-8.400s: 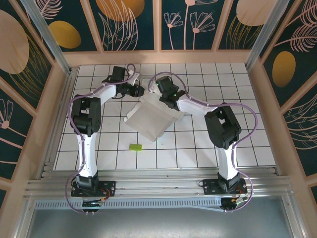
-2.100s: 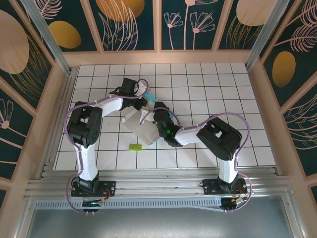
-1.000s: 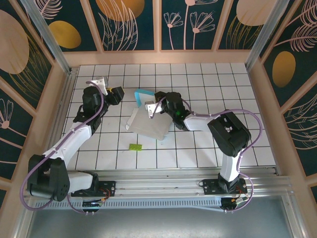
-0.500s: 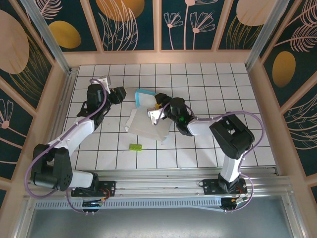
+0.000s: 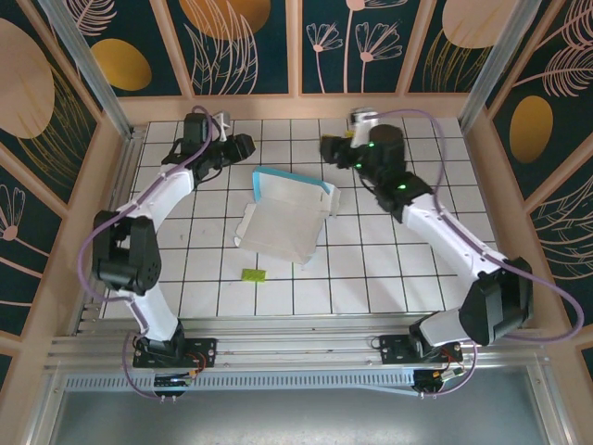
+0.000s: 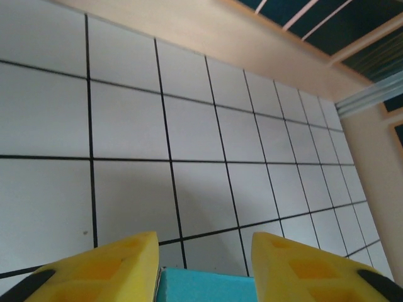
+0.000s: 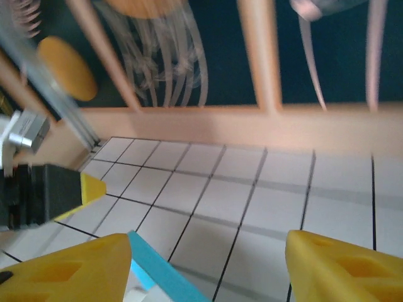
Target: Fold the paper box
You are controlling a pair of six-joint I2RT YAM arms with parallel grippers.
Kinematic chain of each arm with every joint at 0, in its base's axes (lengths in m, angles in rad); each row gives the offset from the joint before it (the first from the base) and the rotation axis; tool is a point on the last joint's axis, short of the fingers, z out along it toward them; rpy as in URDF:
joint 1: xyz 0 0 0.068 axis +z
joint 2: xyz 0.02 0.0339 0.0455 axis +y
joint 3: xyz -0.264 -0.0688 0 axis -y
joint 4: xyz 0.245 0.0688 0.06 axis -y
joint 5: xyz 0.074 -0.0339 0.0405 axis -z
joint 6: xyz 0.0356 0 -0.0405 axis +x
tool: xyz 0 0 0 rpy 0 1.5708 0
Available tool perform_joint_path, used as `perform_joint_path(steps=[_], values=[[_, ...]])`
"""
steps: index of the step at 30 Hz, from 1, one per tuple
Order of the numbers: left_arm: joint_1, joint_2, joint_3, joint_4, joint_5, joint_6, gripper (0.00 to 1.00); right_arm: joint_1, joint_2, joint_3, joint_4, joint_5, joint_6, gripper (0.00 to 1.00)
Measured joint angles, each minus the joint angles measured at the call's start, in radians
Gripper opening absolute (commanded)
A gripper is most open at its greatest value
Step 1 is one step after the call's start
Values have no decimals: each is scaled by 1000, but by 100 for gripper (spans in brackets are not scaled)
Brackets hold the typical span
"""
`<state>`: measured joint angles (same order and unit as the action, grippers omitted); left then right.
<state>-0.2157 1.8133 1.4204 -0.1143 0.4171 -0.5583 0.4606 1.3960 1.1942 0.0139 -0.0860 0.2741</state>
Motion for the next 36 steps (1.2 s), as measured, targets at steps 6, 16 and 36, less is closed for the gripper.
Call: perform_joint_path(steps=[6, 16, 36], values=[[-16, 103, 53, -119, 77, 6, 47, 19, 48, 4, -248, -75, 359, 67], [-23, 117, 58, -159, 106, 22, 36, 32, 197, 56, -362, -64, 588, 67], [-20, 117, 18, -114, 123, 26, 24, 50, 253, 55, -322, -47, 680, 51]])
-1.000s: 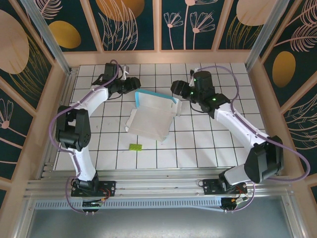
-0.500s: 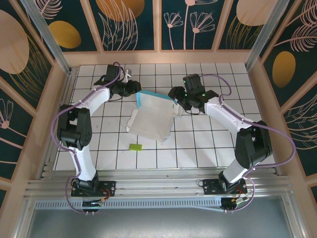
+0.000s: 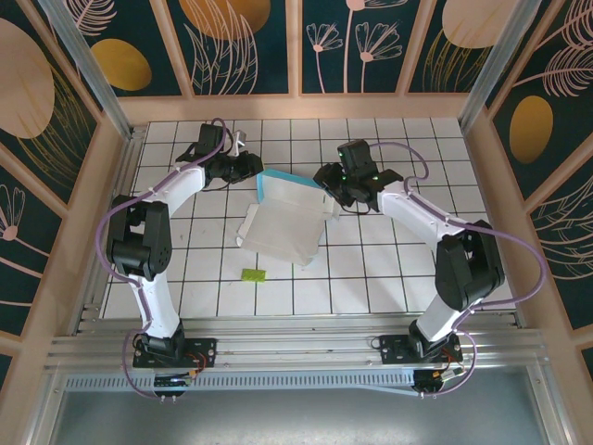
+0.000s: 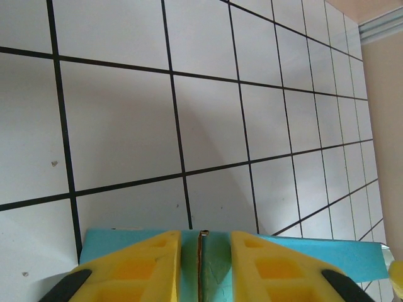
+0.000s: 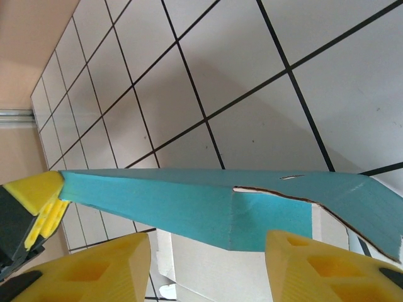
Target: Fold the paper box
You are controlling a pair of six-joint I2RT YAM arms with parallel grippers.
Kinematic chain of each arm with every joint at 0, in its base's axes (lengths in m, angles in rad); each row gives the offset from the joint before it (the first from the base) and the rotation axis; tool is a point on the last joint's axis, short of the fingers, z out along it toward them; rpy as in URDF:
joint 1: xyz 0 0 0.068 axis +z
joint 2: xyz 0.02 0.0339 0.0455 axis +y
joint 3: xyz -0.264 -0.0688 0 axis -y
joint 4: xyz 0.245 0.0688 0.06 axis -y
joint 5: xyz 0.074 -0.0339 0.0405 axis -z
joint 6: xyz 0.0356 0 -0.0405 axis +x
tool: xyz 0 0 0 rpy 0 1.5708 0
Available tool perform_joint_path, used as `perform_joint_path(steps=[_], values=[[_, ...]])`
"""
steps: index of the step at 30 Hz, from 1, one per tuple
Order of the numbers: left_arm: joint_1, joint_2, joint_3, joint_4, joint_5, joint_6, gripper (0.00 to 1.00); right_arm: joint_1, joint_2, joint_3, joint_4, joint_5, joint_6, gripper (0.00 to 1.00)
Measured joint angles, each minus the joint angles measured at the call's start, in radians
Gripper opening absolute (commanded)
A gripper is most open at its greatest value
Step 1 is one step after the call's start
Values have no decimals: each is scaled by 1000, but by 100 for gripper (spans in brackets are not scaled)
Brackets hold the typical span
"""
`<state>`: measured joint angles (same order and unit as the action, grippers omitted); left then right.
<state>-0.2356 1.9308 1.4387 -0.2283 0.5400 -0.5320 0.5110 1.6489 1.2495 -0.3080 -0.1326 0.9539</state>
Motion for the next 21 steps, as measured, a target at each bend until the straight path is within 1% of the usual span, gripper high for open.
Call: perform_joint_path(steps=[5, 9, 13, 15, 21], values=[[0, -5, -12, 15, 2, 0, 24, 2, 13, -12, 20, 1, 3, 48], [0, -16, -26, 16, 3, 0, 24, 2, 23, -21, 43, 1, -2, 41], [0, -25, -39, 21, 3, 0, 24, 2, 38, -29, 68, 0, -4, 36], [0, -31, -47, 23, 6, 0, 24, 2, 48, -31, 82, -2, -5, 32], [2, -42, -66, 39, 13, 0, 24, 3, 54, -34, 113, 0, -5, 26]])
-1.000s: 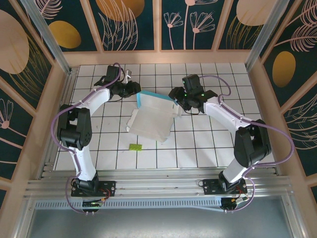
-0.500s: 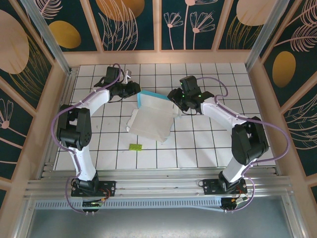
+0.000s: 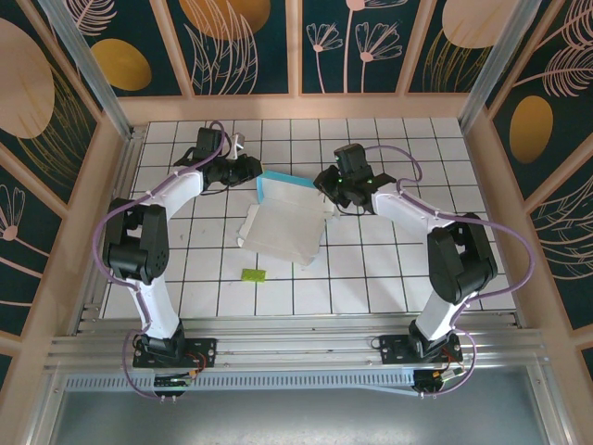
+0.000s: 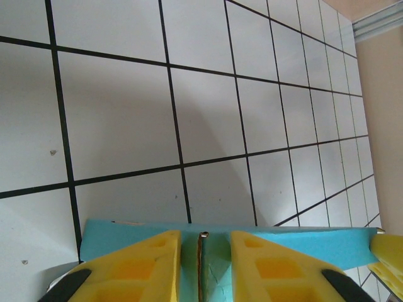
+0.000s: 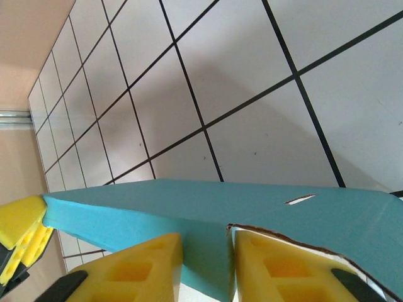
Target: Fold the paper box
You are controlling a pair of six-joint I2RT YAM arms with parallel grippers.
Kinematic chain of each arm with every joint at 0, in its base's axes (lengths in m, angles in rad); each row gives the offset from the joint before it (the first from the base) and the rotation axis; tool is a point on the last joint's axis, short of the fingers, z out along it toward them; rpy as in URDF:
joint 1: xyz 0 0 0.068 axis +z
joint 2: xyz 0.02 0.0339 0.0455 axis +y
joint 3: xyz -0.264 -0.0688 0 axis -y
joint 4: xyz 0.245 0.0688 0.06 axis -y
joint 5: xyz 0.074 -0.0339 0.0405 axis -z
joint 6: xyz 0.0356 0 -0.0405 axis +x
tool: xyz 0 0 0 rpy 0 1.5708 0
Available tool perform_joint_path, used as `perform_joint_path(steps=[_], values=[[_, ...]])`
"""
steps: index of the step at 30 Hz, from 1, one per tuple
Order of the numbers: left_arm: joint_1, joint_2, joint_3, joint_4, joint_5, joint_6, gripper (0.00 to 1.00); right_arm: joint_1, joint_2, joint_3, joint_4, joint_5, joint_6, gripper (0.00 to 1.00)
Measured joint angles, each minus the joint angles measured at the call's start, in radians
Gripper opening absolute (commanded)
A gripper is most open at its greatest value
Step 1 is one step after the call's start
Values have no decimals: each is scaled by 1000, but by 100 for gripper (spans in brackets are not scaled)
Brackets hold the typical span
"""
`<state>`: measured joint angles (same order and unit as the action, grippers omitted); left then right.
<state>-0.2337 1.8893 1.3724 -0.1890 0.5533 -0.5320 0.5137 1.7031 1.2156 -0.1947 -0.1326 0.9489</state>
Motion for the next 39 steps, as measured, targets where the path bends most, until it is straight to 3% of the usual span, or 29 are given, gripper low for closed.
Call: perform_joint_path(steps=[6, 11, 16, 21, 26, 30, 39], values=[[0, -9, -14, 6, 0, 0, 25, 10, 0, -2, 5, 29, -7, 30], [0, -14, -22, 9, 0, 0, 25, 18, -3, -2, -6, 60, -31, 40], [0, -17, -26, 10, 5, 0, 25, 36, -98, -63, -39, 90, -55, 45], [0, -17, -26, 9, 8, 0, 25, 51, -291, -231, -15, 114, -48, 44], [0, -18, -26, 9, 8, 0, 25, 64, -394, -479, 140, 100, -3, 40], [0, -21, -32, 9, 8, 0, 25, 81, -354, -584, 266, 82, 27, 39], [0, -28, -40, 9, 8, 1, 25, 84, -105, -525, 485, 151, 38, 39]])
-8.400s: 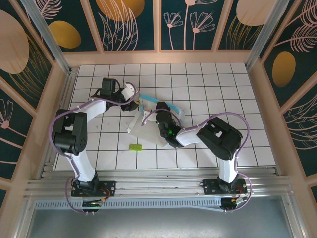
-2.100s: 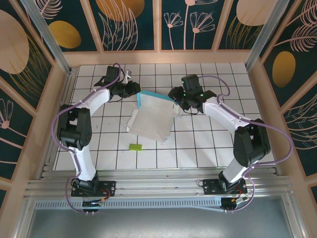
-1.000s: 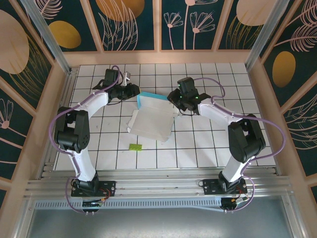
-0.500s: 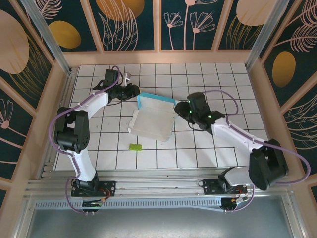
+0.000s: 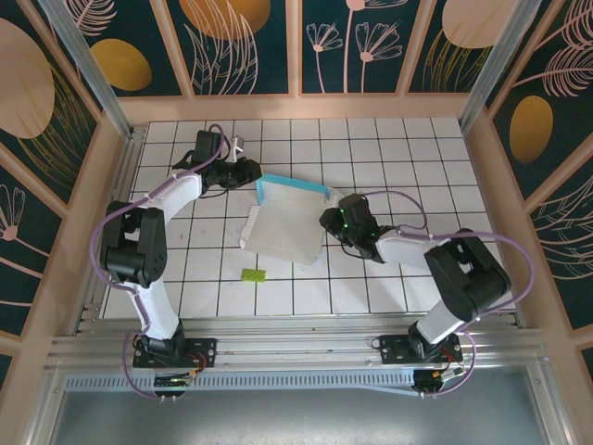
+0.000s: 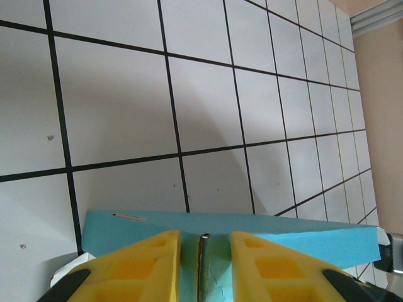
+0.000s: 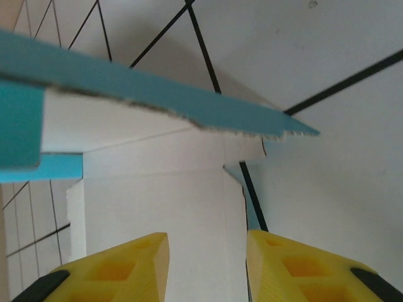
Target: Fold the paper box
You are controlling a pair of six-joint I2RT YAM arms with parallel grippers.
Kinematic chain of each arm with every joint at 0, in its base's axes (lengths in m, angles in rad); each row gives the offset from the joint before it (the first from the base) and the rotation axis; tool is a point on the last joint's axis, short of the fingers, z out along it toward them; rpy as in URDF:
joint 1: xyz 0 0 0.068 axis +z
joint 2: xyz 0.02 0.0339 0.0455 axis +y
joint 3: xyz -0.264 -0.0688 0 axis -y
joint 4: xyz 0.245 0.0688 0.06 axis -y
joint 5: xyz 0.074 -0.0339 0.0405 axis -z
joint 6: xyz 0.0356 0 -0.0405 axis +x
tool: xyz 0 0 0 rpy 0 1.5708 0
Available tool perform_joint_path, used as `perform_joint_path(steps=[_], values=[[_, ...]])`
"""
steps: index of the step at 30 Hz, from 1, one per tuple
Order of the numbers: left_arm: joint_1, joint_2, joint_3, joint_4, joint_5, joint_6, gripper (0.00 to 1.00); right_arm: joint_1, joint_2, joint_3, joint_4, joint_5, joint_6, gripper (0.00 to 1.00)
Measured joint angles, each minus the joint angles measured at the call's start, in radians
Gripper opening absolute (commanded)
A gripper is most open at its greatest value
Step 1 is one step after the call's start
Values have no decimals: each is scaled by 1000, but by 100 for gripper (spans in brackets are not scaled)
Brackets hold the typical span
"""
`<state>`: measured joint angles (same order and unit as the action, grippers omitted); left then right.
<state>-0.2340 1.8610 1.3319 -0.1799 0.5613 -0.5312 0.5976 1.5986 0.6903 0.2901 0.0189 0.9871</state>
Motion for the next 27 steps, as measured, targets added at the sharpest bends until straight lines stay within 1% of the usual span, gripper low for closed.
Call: perform_joint_path(steps=[5, 8, 12, 16, 22, 27], values=[[0, 0, 0, 0, 0, 0, 25, 0, 95, 29, 40, 67, 19, 40], [0, 0, 0, 0, 0, 3, 25, 0, 123, 42, 42, 116, 26, 43], [0, 0, 0, 0, 0, 3, 25, 0, 154, 65, 45, 158, 25, 43], [0, 0, 0, 0, 0, 3, 25, -1, 175, 67, 74, 168, 25, 41], [0, 0, 0, 0, 0, 3, 25, -2, 212, 73, 143, 173, 11, 33], [0, 0, 0, 0, 1, 3, 25, -2, 238, 73, 206, 173, -2, 30]])
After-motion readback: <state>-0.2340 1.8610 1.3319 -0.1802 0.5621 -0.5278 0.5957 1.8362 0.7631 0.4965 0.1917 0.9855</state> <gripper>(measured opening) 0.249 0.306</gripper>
